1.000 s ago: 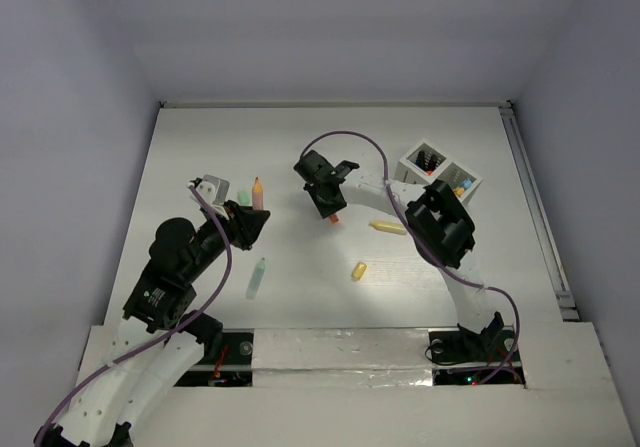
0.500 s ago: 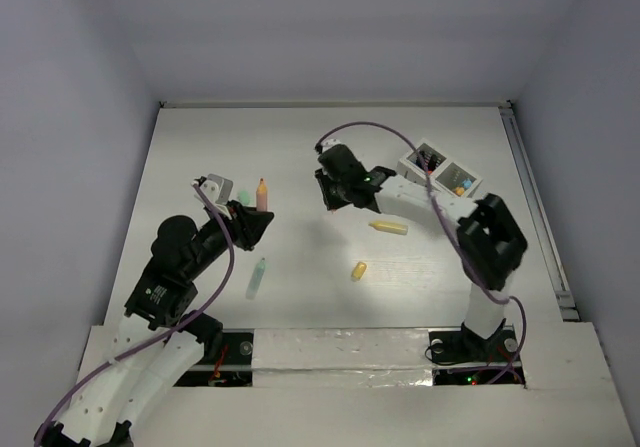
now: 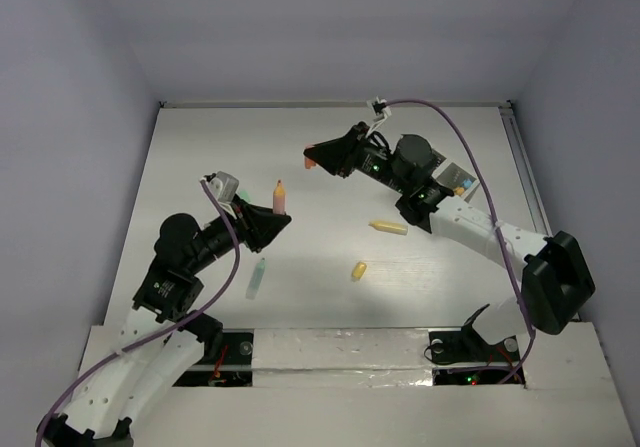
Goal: Sort the stationery into containers
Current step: Pick up the pen cap from the center of the board, then close the pen cap on the pen.
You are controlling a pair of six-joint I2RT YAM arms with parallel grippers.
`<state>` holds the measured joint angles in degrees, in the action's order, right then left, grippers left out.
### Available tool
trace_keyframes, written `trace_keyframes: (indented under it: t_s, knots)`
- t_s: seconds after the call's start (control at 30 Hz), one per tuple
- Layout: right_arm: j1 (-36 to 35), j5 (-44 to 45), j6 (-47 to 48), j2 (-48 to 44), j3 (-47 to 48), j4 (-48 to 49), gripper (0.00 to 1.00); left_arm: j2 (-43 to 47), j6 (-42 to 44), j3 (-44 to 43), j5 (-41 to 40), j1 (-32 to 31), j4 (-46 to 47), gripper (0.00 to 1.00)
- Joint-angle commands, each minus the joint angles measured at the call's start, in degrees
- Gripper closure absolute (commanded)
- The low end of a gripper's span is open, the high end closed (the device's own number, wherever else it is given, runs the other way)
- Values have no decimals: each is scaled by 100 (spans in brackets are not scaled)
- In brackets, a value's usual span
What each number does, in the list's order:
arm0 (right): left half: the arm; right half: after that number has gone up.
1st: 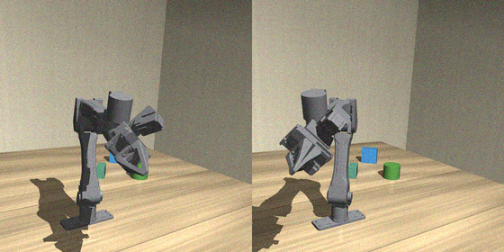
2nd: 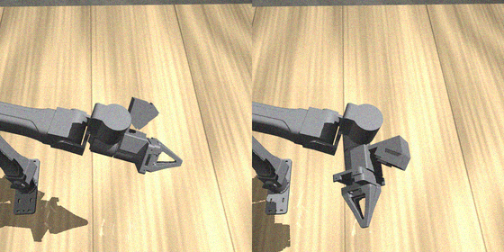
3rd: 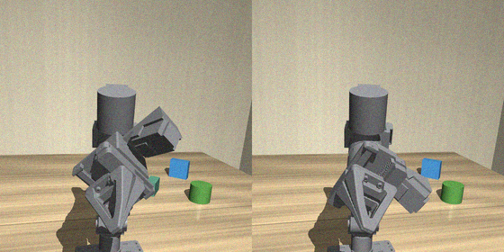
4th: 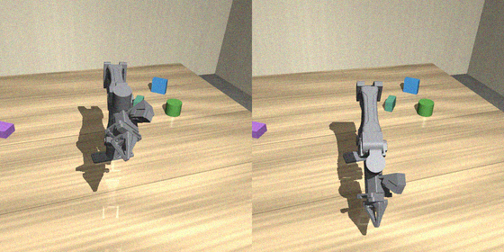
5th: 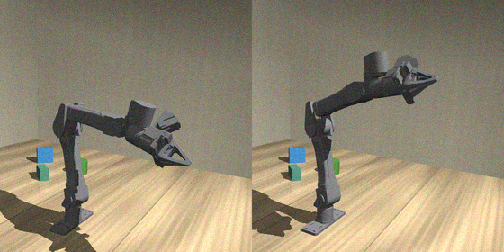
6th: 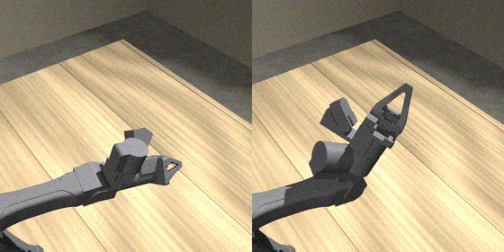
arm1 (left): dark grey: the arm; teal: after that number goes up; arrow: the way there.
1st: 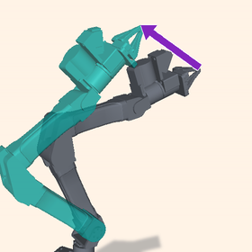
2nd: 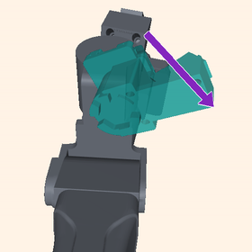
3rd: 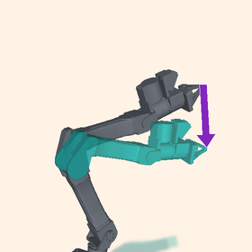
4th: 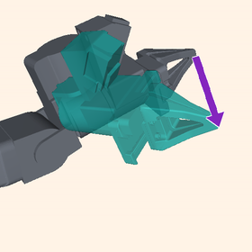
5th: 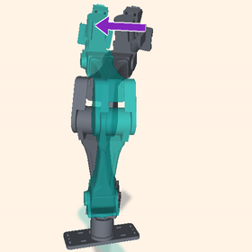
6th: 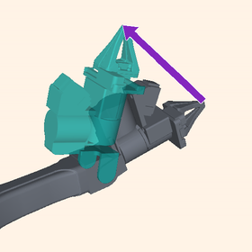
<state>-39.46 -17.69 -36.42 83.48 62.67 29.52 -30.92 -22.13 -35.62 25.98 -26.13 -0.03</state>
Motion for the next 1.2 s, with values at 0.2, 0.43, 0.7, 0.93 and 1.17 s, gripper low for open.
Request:
trace_keyframes:
  t_s: [0.2,0.43,0.7,0.93,1.17]
  knots:
    - [-35,-1254,-1719,204,-326,3340,100,-362,-924,257,1330,47,1874,100]
    - [-35,-1429,-2420,440,-405,4437,100,-714,-1267,415,2147,345,2735,100]
    - [-35,-1685,-2932,933,-247,5125,100,-767,-1610,538,2465,460,3246,100]
    - [-35,-1843,-3212,1117,-124,5459,100,-793,-1759,582,2553,460,3466,100]
    - [-35,-1755,-3380,1118,-150,5766,100,-784,-1786,644,2561,460,3492,100]
